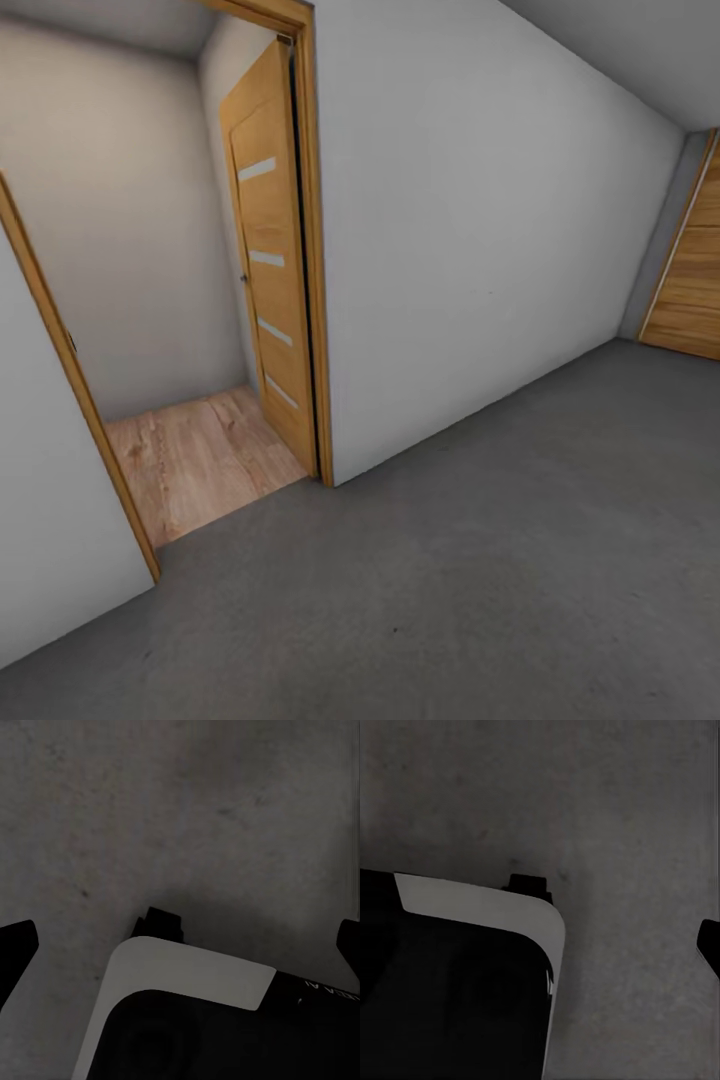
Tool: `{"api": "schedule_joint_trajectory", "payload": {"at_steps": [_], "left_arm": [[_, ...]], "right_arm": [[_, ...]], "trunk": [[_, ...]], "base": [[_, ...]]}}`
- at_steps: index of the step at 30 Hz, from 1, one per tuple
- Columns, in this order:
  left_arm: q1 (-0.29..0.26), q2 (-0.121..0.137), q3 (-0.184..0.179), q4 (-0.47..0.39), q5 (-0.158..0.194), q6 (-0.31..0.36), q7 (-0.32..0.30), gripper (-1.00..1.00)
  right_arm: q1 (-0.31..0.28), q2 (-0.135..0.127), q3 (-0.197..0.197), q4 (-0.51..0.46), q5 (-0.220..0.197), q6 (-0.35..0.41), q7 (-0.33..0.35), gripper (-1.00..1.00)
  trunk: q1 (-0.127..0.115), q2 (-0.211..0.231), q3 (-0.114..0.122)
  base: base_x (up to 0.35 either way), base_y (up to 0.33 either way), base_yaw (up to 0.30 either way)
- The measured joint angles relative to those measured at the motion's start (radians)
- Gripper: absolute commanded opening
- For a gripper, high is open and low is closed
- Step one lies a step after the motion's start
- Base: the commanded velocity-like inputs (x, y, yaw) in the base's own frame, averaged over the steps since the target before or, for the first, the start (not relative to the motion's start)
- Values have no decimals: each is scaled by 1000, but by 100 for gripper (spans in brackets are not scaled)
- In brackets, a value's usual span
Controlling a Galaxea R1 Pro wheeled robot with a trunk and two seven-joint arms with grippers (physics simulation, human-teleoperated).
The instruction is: Move the two storage containers from the living room to the garage. In the garage, place one container on the floor and stack the other container on top of it (either order is fine).
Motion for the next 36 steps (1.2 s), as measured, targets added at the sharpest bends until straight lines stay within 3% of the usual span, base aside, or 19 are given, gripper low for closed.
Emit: {"api": "schedule_joint_trajectory", "payload": {"at_steps": [16,36], "left_arm": [[0,0,0,0,0,0,0,100],[0,0,0,0,0,0,0,100]], "right_arm": [[0,3,-4,0,-9,1,-1,100],[0,2,-4,0,-8,0,-1,100]], "trunk": [[0,0,0],[0,0,0]], "base": [[325,0,11],[325,0,255]]}}
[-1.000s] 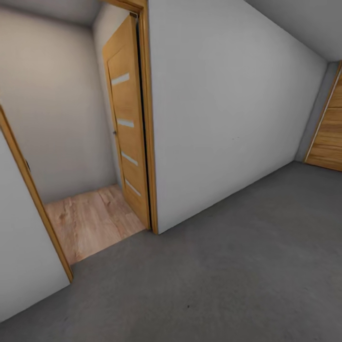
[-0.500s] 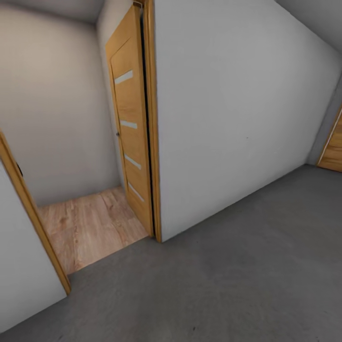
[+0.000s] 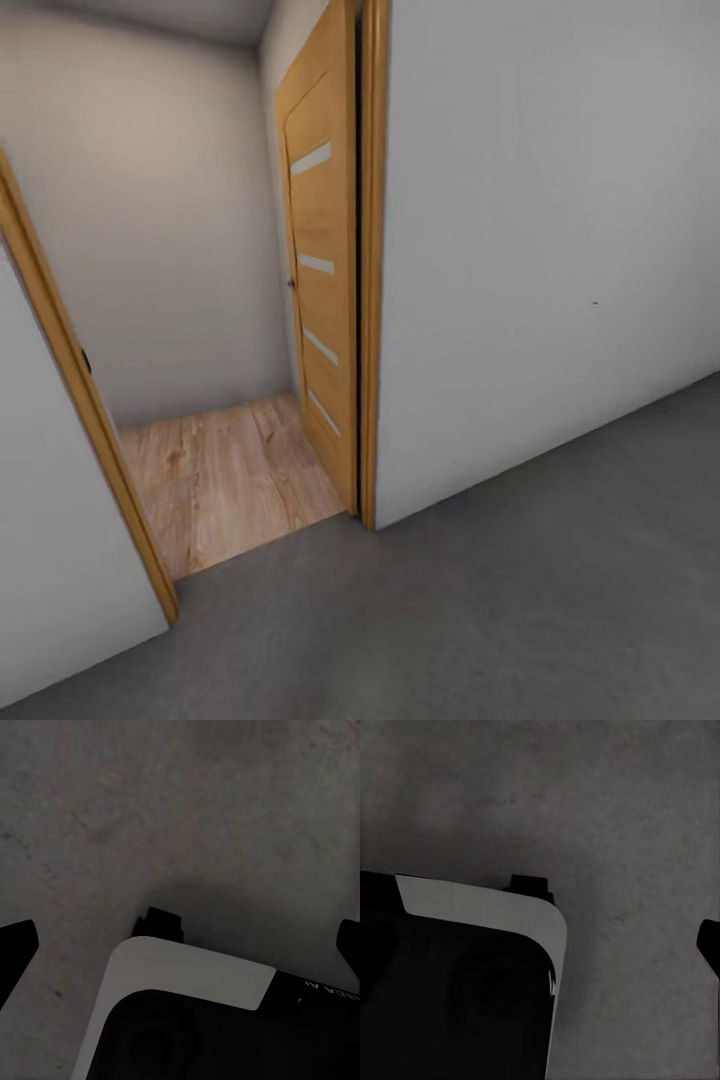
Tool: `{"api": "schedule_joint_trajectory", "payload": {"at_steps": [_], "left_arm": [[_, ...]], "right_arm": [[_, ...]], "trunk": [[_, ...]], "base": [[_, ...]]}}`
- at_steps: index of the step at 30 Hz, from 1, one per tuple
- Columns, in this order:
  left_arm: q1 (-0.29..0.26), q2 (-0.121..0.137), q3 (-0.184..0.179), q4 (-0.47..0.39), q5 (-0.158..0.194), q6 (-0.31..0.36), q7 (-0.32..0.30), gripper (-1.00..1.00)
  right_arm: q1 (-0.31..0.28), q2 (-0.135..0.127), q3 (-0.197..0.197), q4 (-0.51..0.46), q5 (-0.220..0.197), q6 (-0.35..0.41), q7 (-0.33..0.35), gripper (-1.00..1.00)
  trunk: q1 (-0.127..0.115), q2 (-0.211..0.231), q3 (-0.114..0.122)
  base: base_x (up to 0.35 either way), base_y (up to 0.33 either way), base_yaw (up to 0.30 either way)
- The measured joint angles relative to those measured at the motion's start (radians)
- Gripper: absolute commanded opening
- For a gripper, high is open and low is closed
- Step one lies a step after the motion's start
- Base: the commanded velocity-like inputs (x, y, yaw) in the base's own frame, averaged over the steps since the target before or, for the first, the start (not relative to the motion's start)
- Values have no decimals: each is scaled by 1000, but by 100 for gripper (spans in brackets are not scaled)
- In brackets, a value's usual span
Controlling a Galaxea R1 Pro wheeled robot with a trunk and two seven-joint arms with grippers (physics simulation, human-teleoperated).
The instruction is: Move the two storage containers from the living room to the garage. In the garage, place one container on the floor and stack the other container on top of it (either order is fine).
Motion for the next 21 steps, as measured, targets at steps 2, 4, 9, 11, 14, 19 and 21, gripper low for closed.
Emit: {"api": "schedule_joint_trajectory", "payload": {"at_steps": [2,4,9,11,14,19,21], "left_arm": [[0,0,0,0,0,0,0,100],[0,0,0,0,0,0,0,100],[0,0,0,1,0,0,0,100],[0,0,0,1,0,0,0,100],[0,0,0,1,0,0,0,100],[0,0,0,1,0,0,0,100],[0,0,0,1,0,0,0,100]], "right_arm": [[0,0,0,0,0,0,0,100],[0,0,0,0,0,0,0,100],[-1,-1,0,0,-1,-1,0,100],[-1,-1,0,0,-1,-1,1,100],[0,-1,1,0,7,-1,3,100],[0,-1,3,0,13,-1,5,100],[0,-1,4,0,14,-1,5,100]], "trunk": [[0,0,0],[0,0,0],[0,0,0],[0,0,0],[0,0,0],[0,0,0],[0,0,0]], "base": [[325,0,269],[325,0,269],[325,0,136],[325,0,26],[325,0,10],[325,0,2],[325,0,0]]}}
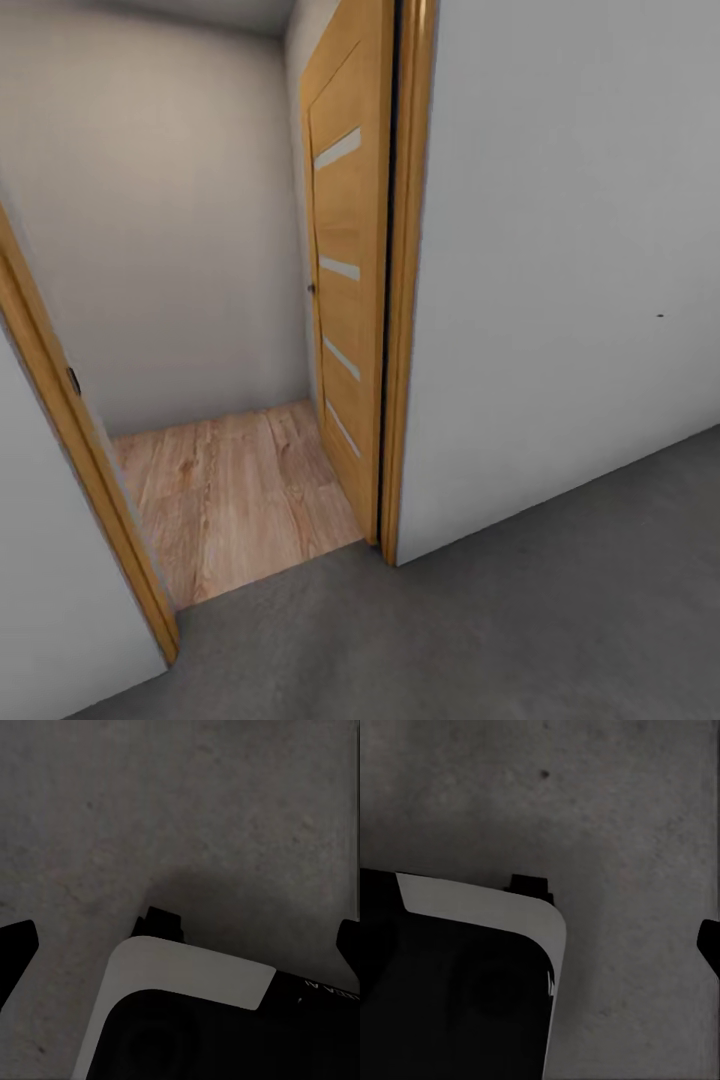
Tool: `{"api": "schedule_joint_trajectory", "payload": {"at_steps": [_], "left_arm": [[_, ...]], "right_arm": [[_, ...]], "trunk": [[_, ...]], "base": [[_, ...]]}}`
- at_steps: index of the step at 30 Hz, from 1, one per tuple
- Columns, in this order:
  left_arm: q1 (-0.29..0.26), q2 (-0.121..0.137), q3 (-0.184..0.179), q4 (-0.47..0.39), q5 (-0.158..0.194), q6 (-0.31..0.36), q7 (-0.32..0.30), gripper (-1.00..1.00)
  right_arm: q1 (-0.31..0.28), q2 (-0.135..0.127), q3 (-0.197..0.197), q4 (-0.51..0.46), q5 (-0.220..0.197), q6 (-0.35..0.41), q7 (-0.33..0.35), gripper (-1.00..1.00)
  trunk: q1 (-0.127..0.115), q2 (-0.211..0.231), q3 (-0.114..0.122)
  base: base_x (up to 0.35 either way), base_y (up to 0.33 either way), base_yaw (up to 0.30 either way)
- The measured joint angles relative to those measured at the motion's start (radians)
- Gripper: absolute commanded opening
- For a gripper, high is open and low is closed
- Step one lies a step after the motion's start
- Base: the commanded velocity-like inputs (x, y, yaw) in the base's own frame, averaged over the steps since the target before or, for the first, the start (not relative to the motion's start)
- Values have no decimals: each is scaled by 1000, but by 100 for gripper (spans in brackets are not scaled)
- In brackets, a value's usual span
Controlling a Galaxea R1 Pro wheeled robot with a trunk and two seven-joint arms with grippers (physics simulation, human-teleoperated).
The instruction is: Move the two storage containers from the living room to the garage. In the garage, place one container on the floor and stack the other container on top of it (either order is fine).
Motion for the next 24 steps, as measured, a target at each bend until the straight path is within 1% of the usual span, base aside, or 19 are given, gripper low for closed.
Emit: {"api": "schedule_joint_trajectory", "payload": {"at_steps": [5,8,24], "left_arm": [[0,0,0,0,0,0,0,100],[0,0,0,0,0,0,0,100],[0,0,0,0,0,7,0,100]], "right_arm": [[0,2,0,0,0,-3,-1,100],[0,6,0,0,-2,-3,-4,100],[0,5,0,0,-5,-5,-5,100]], "trunk": [[0,0,0],[0,0,0],[0,0,0]], "base": [[325,0,1],[325,0,114],[325,0,255]]}}
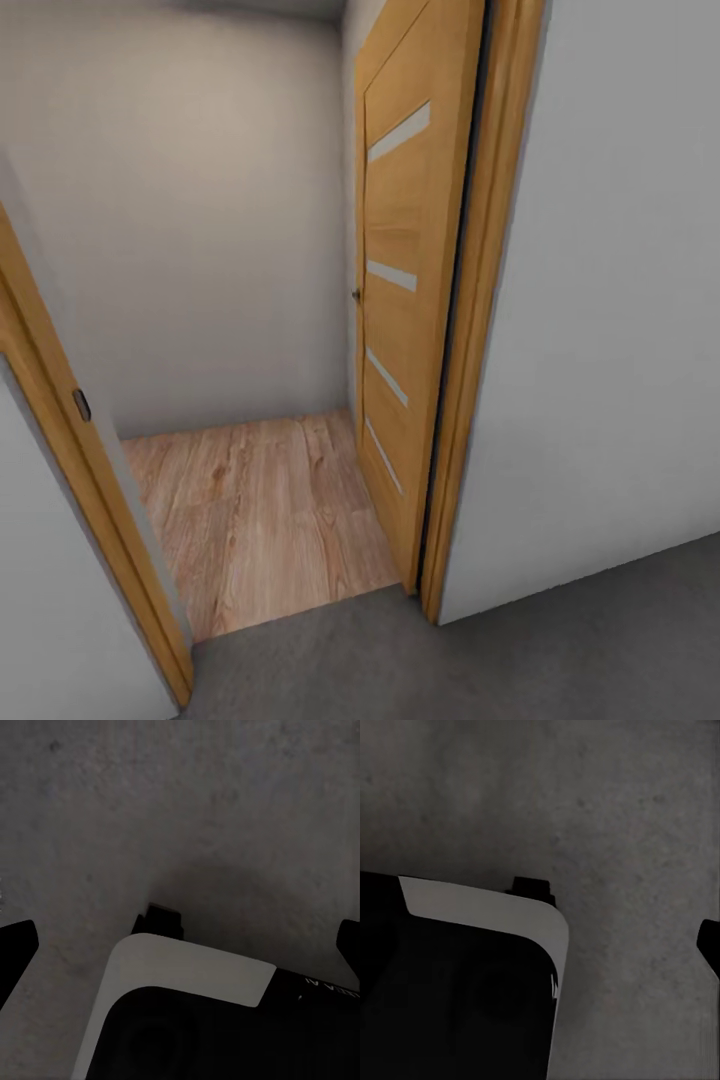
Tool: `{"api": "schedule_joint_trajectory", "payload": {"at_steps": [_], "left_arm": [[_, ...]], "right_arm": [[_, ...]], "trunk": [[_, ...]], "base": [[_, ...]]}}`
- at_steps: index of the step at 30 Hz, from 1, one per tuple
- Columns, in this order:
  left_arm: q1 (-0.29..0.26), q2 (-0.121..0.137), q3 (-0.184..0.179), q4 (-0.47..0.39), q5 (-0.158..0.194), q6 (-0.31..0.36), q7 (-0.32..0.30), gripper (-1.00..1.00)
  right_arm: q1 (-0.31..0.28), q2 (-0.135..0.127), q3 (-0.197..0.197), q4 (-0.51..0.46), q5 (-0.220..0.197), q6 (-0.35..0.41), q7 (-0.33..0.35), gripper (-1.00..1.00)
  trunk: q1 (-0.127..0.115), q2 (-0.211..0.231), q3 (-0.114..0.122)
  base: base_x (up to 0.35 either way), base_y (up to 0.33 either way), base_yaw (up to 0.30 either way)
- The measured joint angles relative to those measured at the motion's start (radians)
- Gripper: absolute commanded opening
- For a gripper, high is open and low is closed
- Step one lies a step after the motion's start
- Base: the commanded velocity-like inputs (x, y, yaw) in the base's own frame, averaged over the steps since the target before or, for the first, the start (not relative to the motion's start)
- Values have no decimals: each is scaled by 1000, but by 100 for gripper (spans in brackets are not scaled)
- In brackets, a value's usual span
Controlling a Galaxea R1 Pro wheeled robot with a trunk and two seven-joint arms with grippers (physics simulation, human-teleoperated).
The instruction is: Move the two storage containers from the living room to the garage. In the garage, place one container on the floor and stack the other container on top of it (either order is fine).
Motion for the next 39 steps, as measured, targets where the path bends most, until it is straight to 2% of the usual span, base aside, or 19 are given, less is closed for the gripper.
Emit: {"api": "schedule_joint_trajectory", "payload": {"at_steps": [21,39], "left_arm": [[0,0,0,0,0,-1,0,100],[0,0,0,0,0,-5,0,100]], "right_arm": [[-1,-3,-1,0,-5,0,0,100],[0,-5,-1,0,0,1,7,100]], "trunk": [[0,0,0],[0,0,0]], "base": [[325,0,252],[325,0,18]]}}
